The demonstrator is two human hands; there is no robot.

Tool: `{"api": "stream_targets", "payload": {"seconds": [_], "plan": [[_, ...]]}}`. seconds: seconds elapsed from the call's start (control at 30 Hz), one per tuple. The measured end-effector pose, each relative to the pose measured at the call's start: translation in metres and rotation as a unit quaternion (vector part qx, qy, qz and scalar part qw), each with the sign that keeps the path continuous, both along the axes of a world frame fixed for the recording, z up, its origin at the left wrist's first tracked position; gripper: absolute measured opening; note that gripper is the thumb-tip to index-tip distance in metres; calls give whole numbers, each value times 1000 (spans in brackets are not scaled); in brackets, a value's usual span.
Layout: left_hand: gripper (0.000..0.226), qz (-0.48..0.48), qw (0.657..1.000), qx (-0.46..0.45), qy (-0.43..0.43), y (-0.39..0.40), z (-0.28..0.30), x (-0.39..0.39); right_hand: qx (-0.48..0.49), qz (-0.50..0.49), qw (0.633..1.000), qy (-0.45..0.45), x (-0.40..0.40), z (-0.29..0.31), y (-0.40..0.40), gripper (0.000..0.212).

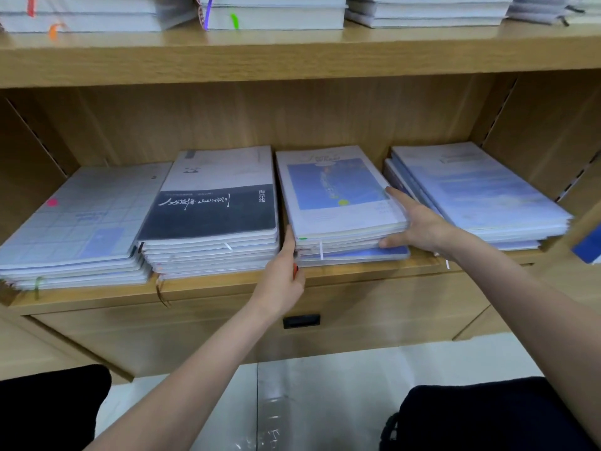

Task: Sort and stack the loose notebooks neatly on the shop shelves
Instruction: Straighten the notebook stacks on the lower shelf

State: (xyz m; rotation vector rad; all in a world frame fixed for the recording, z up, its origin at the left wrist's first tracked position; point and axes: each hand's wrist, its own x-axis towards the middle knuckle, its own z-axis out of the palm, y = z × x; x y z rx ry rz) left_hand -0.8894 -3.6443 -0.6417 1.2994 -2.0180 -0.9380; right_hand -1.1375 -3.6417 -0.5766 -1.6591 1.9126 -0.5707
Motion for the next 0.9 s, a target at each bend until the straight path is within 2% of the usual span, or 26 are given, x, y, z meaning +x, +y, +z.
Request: {"api": "stream_targets", "payload": {"seconds": [0.17,0.27,0.4,0.63,0.83,0.9], "plan": [[70,34,999,15,36,-8,-5,-1,1,-4,1000,-1,2,1,1,110],[64,51,998,8,37,-13,-4,-4,-23,-28,999,-11,5,4,6,102],[56,57,998,-9,34,-13,0,-6,-42,-63,997,19,12,9,11,92],[52,73,995,-49,-36,-15,9,-5,-33,-82,994,67,17,10,12,94],[59,67,996,-39,-55,-13,13,-9,-36,-70,996,37,11,8,18,92],[70,32,999,-4,-19,-9,8,-7,-33,-58,998,10,9,5,21,95]]}}
